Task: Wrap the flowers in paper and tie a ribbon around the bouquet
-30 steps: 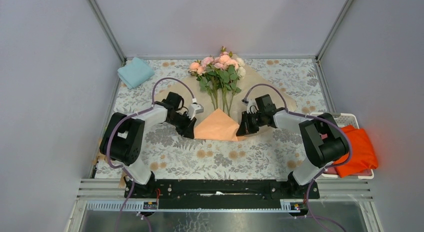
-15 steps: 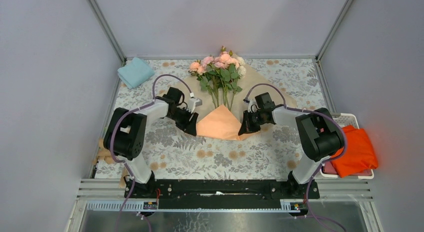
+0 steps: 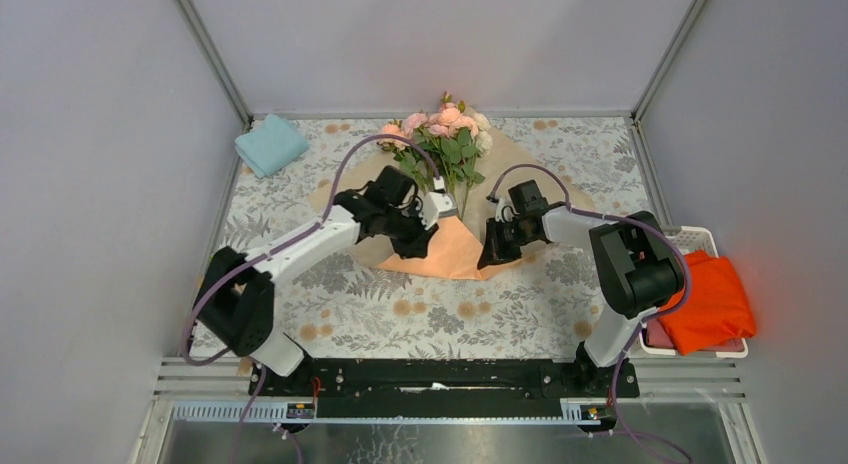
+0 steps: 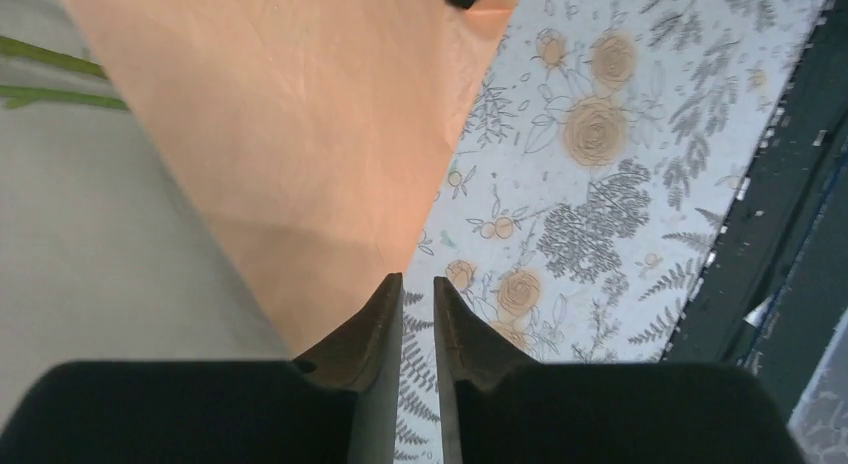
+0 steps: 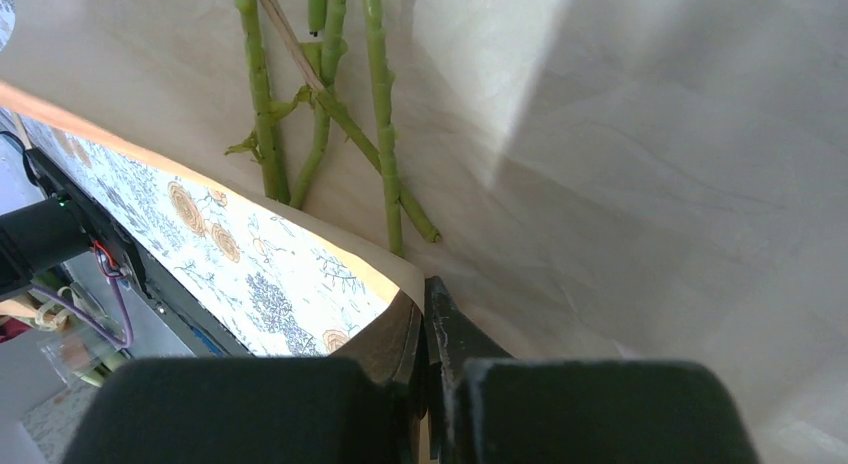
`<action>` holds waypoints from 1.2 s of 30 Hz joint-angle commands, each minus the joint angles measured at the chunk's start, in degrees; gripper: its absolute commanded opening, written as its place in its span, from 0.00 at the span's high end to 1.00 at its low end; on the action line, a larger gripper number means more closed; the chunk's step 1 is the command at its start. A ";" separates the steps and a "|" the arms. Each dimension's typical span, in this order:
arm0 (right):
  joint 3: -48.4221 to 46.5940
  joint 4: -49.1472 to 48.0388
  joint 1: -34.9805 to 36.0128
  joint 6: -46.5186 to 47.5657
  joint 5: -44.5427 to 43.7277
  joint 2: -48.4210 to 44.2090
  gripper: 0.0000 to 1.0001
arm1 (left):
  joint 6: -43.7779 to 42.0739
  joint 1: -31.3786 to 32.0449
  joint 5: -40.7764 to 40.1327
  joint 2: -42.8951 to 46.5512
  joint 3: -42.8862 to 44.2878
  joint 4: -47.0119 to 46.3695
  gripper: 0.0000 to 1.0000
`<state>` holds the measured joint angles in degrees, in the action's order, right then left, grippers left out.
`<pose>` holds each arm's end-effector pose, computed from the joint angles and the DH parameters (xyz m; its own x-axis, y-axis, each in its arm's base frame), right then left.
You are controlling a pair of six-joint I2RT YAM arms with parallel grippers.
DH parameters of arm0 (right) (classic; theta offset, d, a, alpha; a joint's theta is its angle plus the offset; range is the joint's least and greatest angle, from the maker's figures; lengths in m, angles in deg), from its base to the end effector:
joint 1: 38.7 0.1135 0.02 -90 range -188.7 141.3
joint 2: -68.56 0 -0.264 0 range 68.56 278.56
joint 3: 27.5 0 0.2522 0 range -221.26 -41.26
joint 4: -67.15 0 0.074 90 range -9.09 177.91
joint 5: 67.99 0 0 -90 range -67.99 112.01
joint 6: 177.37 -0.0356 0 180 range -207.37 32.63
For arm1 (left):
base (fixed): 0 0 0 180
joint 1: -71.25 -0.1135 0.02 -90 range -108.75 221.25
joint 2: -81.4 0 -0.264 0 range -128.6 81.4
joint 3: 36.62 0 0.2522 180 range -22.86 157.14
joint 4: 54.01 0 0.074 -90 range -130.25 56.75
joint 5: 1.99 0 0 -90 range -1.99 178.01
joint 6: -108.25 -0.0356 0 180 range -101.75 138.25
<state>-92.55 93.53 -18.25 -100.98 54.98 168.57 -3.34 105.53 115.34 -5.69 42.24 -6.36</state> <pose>0.2953 0.1308 0.1378 -0.9256 -0.1345 -0.3538 -0.3291 0.7475 0.5770 0.2514 -0.1912 0.2536 -0.3736 0.6503 -0.6614 0.9148 0.3761 -0.1470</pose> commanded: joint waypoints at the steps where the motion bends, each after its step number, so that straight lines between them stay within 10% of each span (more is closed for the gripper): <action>1: -3.33 1.59 -0.41 -0.36 -0.25 1.52 0.94 | 1.86 0.76 -0.56 -7.79 0.72 -4.52 0.77; 14: -4.27 5.35 -0.41 0.68 -4.30 -1.17 0.82 | 0.86 0.69 -8.74 -16.87 -2.18 -9.16 0.76; 19: -6.11 12.07 -0.09 -0.03 -20.52 -9.14 0.62 | 0.89 0.52 -8.49 -18.98 -3.09 -9.33 0.76; 23: -6.71 14.74 7.15 0.80 -37.38 -16.04 0.65 | 1.15 0.45 -7.67 -18.88 -4.21 -10.19 0.76; 28: 5.57 -14.89 8.73 -15.26 0.56 -16.10 0.98 | 1.98 0.21 -6.81 -17.98 -5.30 -10.91 0.76; 36: 9.94 -33.05 8.67 -22.71 6.06 -4.71 1.00 | 2.65 -0.54 -6.30 -17.17 -6.36 -11.61 0.77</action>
<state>-82.12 71.87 -9.40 -119.34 54.94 160.26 -1.15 105.58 109.09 -21.71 38.24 -17.26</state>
